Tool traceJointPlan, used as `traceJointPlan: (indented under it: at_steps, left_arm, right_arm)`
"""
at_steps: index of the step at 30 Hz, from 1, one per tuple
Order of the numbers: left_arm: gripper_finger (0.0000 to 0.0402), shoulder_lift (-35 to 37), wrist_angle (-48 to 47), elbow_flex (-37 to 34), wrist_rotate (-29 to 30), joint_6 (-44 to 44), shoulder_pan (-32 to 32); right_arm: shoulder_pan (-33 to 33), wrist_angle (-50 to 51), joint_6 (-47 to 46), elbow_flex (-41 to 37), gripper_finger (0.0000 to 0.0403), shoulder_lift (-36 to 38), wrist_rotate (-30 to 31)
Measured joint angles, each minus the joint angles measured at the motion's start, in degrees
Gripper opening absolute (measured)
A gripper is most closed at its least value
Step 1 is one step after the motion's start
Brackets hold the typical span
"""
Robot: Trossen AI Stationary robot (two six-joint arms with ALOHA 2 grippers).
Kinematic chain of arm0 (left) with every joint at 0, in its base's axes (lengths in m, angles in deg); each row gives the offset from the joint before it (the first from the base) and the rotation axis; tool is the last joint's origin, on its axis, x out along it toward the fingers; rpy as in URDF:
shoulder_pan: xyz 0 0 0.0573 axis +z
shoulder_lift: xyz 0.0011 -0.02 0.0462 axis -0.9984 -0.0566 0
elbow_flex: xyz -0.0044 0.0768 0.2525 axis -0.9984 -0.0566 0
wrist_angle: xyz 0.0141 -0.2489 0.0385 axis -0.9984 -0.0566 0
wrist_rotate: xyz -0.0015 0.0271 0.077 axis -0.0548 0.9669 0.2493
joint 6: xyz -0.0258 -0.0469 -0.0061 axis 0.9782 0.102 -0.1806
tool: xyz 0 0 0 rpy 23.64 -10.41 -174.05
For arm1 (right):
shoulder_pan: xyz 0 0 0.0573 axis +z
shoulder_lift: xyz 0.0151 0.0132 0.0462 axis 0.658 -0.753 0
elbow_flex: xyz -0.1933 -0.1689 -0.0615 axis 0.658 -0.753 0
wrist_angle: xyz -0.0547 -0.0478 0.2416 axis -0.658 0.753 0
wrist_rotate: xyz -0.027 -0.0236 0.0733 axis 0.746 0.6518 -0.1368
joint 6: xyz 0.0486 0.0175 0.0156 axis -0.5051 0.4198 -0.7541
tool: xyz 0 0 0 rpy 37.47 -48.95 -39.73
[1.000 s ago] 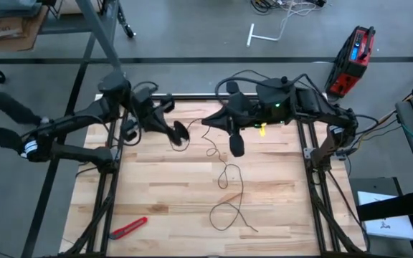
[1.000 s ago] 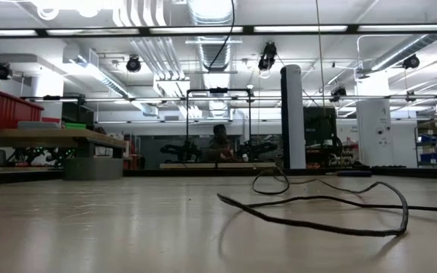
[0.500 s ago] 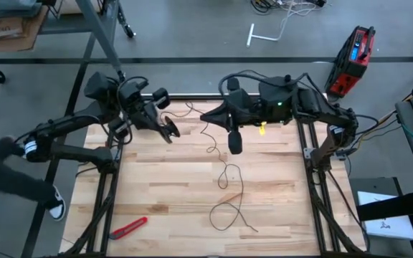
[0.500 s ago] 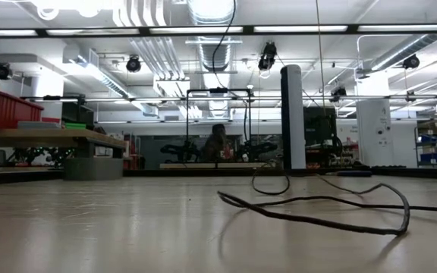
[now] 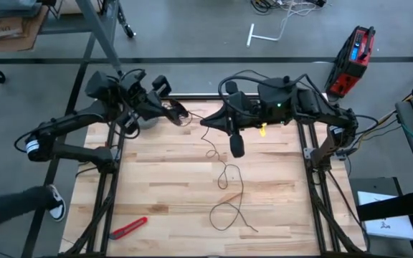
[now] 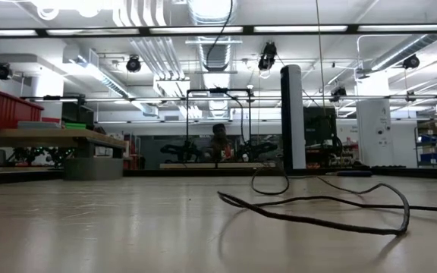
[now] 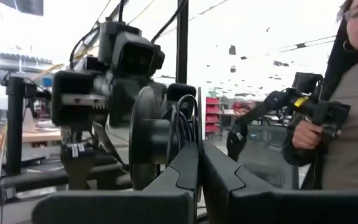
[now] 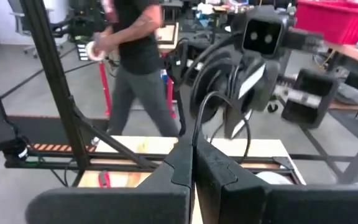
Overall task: Coil cords
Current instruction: Coil the black wire on the black spool
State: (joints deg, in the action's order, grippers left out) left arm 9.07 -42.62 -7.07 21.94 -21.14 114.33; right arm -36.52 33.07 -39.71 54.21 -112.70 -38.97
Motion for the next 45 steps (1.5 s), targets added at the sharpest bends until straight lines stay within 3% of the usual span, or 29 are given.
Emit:
traceJointPlan:
  at_steps: [6,18,26,35,45]
  left_arm:
    - [0.0,-1.11,-5.05,-0.03,-1.67,-0.6,0.37]
    - [0.0,-1.58,-1.56,-0.07,2.11,-3.08,0.7]
    - [0.0,-1.34,12.6,-0.05,-0.71,2.65,0.74]
    - [0.0,-1.9,0.48,-0.07,-1.15,-0.19,0.96]
    - [0.0,-4.23,3.21,-0.07,-6.32,3.91,-2.64]
  right_arm:
    - [0.0,-0.82,0.6,0.0,0.0,0.09,-0.14]
    - [0.39,-0.23,-0.06,0.0,0.0,0.62,-1.68]
    - [1.04,2.66,-1.02,0.0,0.0,2.05,-1.99]
    - [1.77,0.56,0.2,0.05,0.0,2.36,-1.93]
    - [1.73,-0.47,2.89,0.05,0.0,1.1,-1.87]
